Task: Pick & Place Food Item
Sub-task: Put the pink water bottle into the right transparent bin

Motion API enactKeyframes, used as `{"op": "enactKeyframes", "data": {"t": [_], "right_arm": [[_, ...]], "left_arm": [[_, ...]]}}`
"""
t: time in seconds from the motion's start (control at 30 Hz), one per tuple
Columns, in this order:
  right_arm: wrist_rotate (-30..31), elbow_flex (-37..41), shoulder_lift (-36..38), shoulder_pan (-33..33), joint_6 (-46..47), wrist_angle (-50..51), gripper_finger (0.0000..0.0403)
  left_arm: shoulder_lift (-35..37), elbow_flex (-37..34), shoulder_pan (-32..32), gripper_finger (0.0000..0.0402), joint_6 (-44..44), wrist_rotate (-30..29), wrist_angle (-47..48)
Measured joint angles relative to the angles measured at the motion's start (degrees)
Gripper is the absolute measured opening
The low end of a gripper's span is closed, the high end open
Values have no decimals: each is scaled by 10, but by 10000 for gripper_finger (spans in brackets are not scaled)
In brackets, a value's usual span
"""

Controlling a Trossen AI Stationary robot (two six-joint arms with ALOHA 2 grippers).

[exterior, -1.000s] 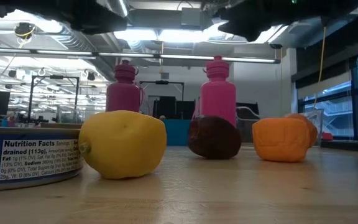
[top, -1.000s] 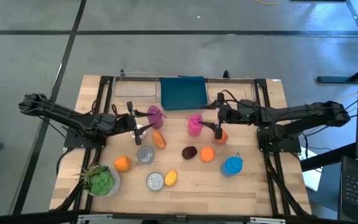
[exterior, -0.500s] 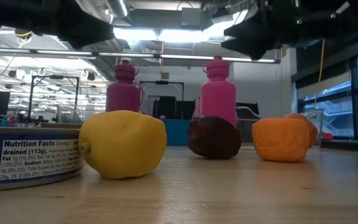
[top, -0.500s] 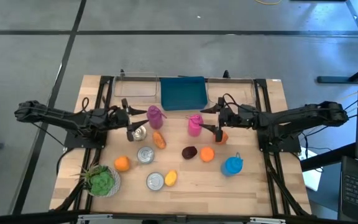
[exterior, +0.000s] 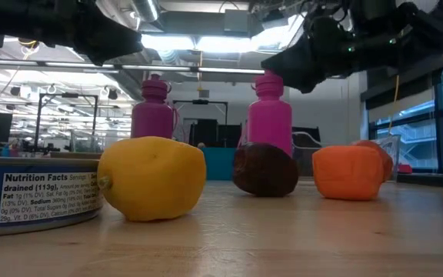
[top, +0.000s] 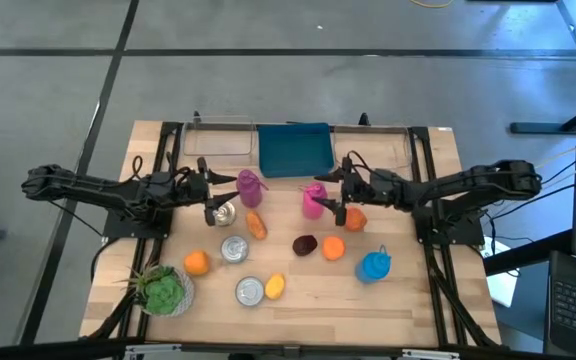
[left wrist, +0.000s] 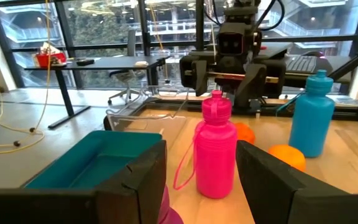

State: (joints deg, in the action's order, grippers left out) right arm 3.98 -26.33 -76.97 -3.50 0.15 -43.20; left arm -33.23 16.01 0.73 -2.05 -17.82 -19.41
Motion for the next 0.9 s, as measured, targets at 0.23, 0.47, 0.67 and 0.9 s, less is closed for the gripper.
{"op": "enactKeyframes", "data": {"t": [0.23,0.47,0.67,0.9], "right_arm": [[-34,0,-2,-22,9,0,294],[-36,0,-2,-25,9,4,269],[-36,0,-2,-25,9,8,226],[-36,0,-2,-25,9,8,174]], "left_arm": [[0,0,0,184,-1,0,4],[0,0,0,186,-2,-5,18],[0,0,0,185,-2,-5,19],[0,0,0,187,-2,-5,19]]}}
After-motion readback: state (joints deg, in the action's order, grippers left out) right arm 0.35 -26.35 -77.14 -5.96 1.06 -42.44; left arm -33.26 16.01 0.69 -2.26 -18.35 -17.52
